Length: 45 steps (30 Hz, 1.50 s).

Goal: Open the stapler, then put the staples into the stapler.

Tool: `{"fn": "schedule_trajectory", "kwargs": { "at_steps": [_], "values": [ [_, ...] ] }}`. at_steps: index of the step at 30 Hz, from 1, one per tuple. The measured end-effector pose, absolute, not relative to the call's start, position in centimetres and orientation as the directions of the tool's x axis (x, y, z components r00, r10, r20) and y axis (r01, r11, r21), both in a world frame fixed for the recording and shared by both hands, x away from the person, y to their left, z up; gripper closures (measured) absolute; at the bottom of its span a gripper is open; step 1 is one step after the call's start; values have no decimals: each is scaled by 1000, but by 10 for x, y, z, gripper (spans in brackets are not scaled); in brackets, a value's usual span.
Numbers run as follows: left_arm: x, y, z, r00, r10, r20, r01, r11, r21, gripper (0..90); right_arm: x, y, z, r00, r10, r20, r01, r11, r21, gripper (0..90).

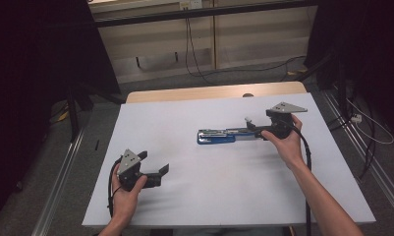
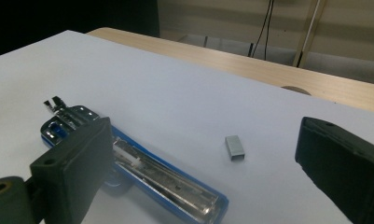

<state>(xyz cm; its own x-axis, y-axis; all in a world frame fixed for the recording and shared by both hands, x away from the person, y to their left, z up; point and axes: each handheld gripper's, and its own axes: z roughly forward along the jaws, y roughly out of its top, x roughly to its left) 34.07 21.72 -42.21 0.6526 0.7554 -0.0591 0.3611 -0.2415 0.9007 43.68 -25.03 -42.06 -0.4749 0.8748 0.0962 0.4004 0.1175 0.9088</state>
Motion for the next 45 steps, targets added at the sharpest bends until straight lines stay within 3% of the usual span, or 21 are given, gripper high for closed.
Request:
{"fn": "schedule_trajectory", "kwargs": {
  "at_steps": [3, 17, 22, 33, 45],
  "values": [
    [335, 220, -424, 658, 752, -28, 348, -271, 897, 49, 445, -250, -417, -482, 872, 84, 406, 137, 903, 49],
    [312, 229, -424, 661, 749, -50, 363, -260, 895, 49, 476, -243, -411, -484, 871, 83, 436, 158, 886, 56],
    [306, 227, -420, 663, 747, -46, 355, -260, 898, 49, 483, -238, -409, -494, 868, 55, 450, 201, 870, 97],
    [313, 222, -421, 671, 741, -41, 353, -270, 896, 49, 501, -245, -424, -475, 879, 52, 555, 253, 792, 105],
    [313, 227, -422, 657, 752, -41, 364, -270, 891, 48, 517, -248, -424, -484, 874, 35, 613, 310, 727, 202]
  ]
}}
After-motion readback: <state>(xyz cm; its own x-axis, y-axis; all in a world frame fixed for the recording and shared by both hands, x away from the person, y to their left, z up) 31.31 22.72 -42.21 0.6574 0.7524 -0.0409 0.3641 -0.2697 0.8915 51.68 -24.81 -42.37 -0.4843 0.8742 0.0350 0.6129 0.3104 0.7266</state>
